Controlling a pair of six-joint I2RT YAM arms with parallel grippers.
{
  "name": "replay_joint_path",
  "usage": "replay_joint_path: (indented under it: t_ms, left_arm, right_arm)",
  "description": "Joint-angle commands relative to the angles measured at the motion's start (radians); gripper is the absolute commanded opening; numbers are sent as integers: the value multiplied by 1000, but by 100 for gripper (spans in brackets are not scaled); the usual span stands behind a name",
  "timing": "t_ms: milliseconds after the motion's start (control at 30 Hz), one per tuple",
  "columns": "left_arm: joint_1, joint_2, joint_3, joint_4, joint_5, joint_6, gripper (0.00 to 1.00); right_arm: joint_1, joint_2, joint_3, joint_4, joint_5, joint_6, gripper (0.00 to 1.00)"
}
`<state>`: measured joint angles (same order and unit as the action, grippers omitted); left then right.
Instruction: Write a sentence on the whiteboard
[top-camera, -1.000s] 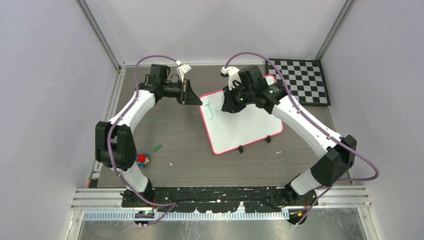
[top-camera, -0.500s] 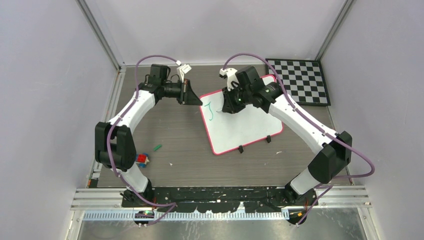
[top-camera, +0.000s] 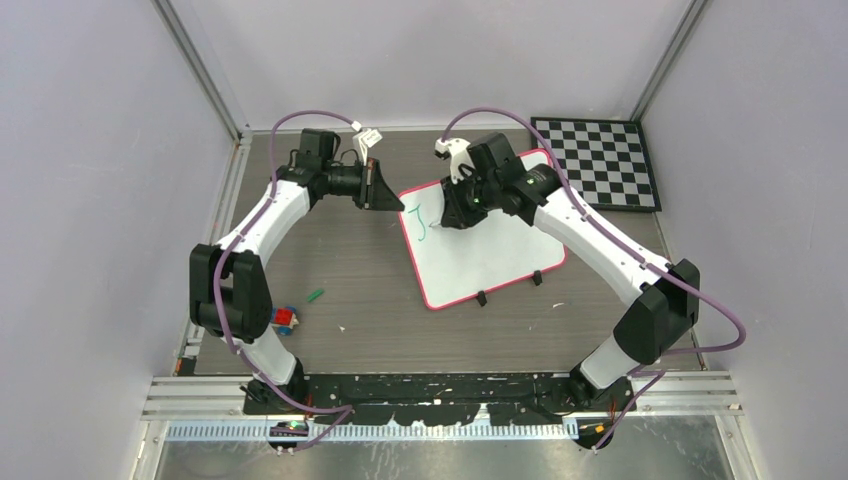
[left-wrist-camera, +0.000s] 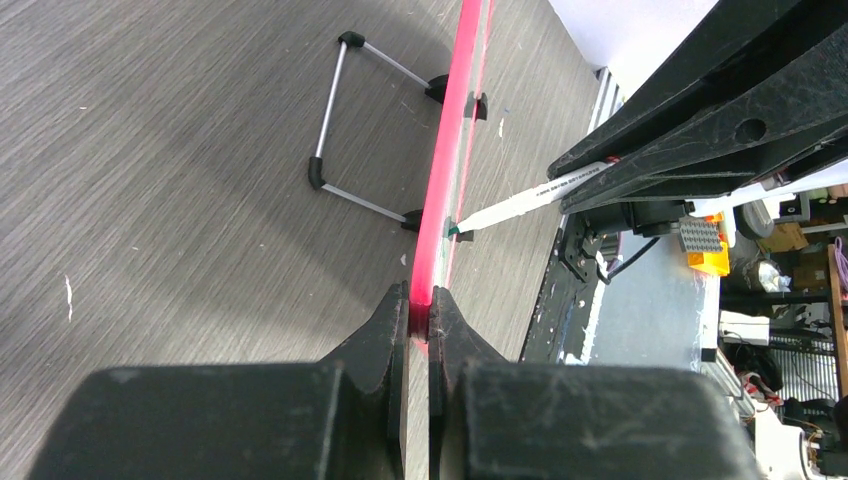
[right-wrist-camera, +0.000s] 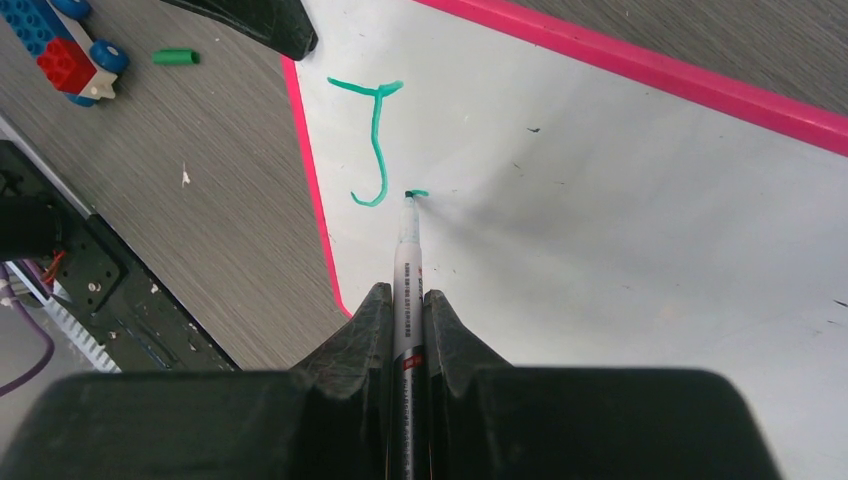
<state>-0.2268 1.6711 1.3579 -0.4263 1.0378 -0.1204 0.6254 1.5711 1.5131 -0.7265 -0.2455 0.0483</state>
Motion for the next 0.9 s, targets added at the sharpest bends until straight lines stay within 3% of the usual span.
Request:
replay_joint_path:
  t_ms: [0,400,867]
  left_arm:
    - [-2,-46,-2,-10,27,1,0]
    - [-2,-39,-2,-10,26,1,0]
    - [-3,-41,-3,-10,25,-1,0]
  right_arm:
    - [2,2,-2,39,4,-17,0]
    - [-5,-50,-59,18,65,-66,0]
    - [-32,-27,20,14,82,-50,0]
